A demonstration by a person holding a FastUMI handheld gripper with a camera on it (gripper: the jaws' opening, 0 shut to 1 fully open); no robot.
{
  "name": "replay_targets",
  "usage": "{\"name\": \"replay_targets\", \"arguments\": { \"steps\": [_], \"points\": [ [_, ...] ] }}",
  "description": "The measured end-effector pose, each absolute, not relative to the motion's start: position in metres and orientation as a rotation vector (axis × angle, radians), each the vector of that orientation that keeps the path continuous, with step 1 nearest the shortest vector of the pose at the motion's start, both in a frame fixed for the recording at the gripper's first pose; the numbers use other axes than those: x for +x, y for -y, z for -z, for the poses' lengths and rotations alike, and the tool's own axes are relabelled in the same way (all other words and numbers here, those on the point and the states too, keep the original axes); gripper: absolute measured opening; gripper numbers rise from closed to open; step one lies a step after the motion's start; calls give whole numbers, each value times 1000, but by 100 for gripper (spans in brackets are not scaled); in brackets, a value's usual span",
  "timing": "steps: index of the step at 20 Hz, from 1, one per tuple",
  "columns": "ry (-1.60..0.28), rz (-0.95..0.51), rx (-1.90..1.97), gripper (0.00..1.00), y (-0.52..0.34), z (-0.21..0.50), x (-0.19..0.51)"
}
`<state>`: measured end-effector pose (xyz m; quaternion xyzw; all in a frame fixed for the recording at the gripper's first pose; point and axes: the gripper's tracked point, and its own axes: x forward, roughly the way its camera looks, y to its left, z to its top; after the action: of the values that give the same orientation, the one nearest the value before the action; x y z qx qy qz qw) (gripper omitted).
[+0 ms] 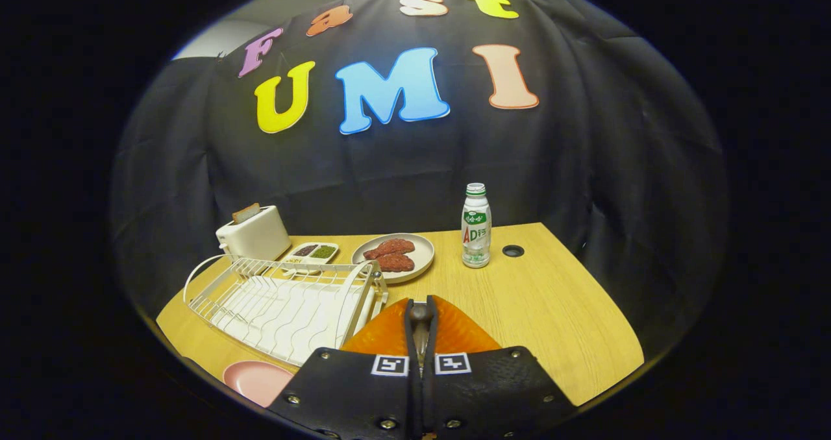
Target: Take the plate from the dish rack, then take the spoon from the basket and place it into the plate.
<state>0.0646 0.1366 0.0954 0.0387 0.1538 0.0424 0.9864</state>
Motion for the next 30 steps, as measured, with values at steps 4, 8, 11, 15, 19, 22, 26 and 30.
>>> {"name": "replay_targets", "arguments": {
  "steps": [4, 8, 11, 15, 19, 22, 26, 30],
  "points": [
    [-284, -66, 107, 0, -131, -121, 69],
    [-253, -51, 69, 1, -126, -157, 64],
    [-235, -48, 62, 0, -129, -184, 53],
    [-213, -23, 33, 0, -132, -214, 35],
    [-203, -10, 21, 1, -141, -234, 12],
    [-203, -15, 20, 1, -155, -244, -14],
    [-214, -27, 16, 1, -175, -237, -39],
    [-240, -51, 14, 1, -198, -224, -54]
  ]
}}
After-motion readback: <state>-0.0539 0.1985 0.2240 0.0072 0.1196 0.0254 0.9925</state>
